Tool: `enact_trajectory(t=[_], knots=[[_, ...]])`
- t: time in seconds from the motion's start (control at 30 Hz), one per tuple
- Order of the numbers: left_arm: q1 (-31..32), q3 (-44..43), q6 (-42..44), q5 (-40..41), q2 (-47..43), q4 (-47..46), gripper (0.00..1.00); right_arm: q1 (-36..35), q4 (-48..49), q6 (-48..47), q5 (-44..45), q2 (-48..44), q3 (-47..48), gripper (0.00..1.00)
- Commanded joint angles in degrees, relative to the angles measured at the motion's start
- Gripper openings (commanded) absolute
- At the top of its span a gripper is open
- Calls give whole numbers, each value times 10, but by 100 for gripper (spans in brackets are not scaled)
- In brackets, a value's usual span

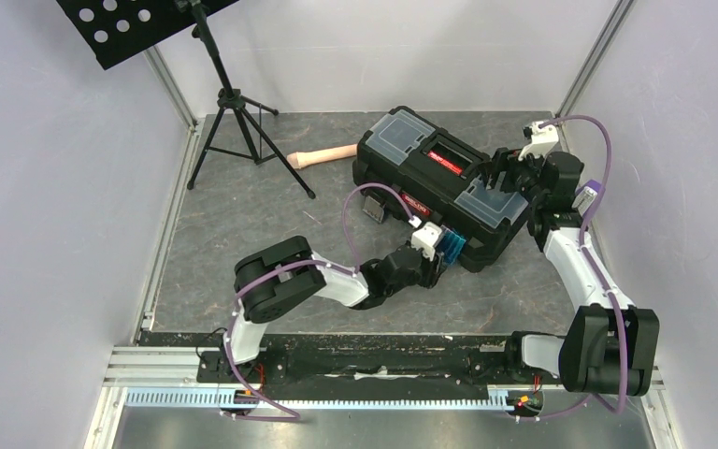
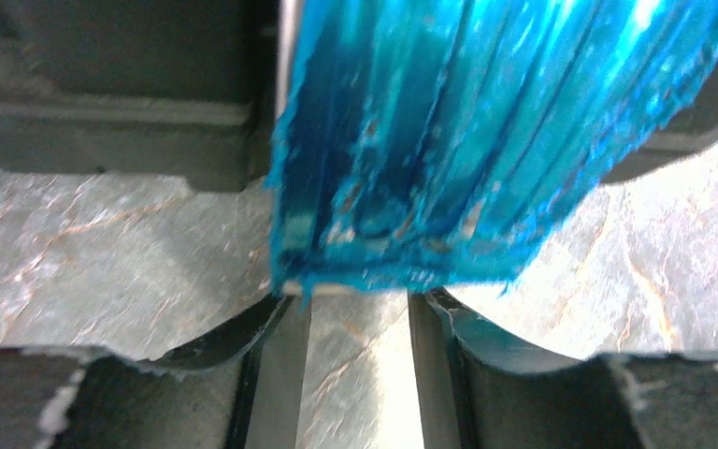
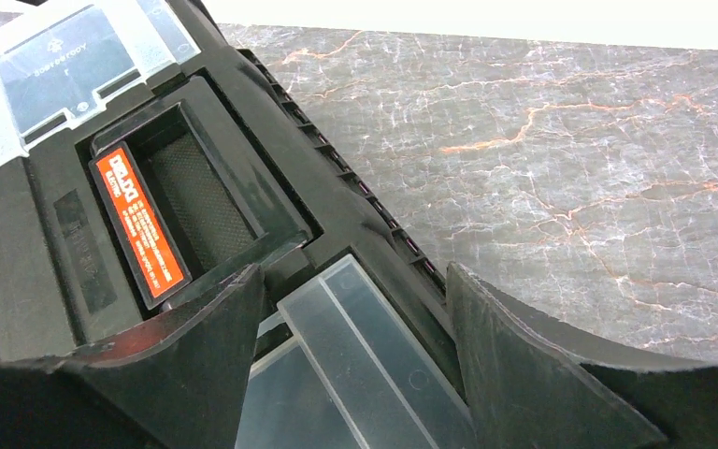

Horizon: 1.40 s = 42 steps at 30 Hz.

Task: Pack the tool kit

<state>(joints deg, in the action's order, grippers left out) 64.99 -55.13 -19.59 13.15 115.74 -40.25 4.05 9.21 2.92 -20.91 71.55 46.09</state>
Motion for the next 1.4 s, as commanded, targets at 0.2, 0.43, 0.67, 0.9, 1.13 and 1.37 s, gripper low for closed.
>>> enact_trajectory(t=[0.2,0.43,0.67,0.9,1.13,1.37], knots=[[-6,175,10,36,-172,-17,57,-30,-288,81,-18,51,-40,73],[-54,176,-245,11,-267,33,64,-34,-270,109,-34,35,-69,73],[-60,158,-411,-17,-227,-48,55,-57,-255,144,-46,-5,-102,71],[-58,132,-494,-59,-149,-111,49,-61,-254,147,-52,-10,-120,69],[-56,99,-491,-60,-120,-85,42,-62,-263,140,-60,-12,-134,63],[-56,60,-487,-60,-71,-96,40,-66,-263,139,-79,-4,-162,52]])
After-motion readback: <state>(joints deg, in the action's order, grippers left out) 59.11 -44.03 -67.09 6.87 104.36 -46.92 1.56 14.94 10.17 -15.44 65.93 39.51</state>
